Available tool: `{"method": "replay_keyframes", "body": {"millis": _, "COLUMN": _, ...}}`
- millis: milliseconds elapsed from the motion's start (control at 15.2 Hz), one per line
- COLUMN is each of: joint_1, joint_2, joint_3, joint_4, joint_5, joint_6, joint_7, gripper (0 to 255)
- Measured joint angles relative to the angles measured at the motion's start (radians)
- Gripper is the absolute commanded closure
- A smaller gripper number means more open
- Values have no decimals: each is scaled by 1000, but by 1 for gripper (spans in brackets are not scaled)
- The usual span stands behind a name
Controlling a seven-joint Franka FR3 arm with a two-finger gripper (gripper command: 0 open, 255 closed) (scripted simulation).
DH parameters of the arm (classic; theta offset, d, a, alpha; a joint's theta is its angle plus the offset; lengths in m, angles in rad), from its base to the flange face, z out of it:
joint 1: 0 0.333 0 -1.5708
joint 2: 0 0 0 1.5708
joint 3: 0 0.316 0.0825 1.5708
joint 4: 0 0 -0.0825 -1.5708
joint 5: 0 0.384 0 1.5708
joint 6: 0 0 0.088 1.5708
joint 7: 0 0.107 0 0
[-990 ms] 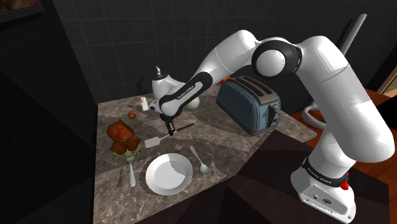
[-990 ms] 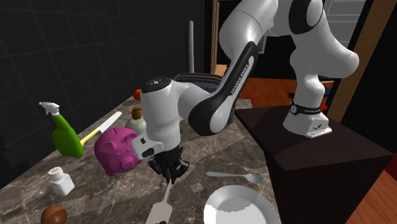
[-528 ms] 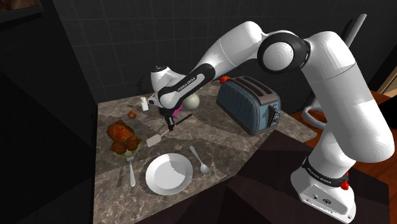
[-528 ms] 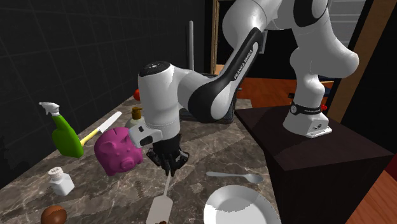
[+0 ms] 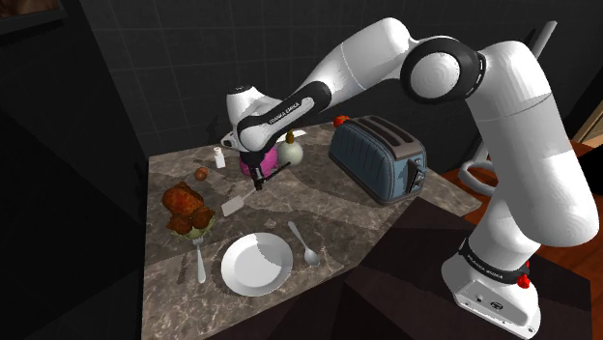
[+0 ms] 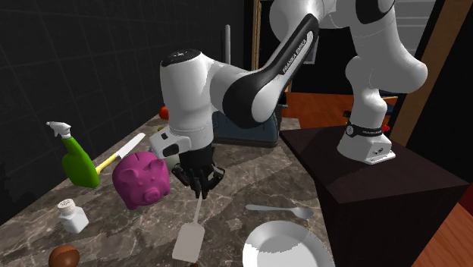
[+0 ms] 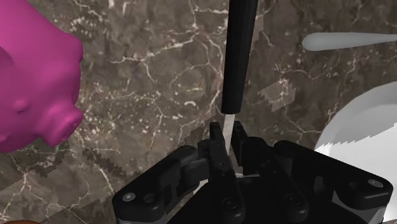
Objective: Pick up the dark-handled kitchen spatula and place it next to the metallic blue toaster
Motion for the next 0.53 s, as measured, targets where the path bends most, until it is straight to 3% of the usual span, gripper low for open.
{"method": "replay_keyframes", "body": {"millis": 528, "joint_1": -5, "joint_2": -60, "joint_3": 6, "joint_4": 18, "joint_5": 10, "joint_6": -78, "joint_7": -11, "gripper": 255}}
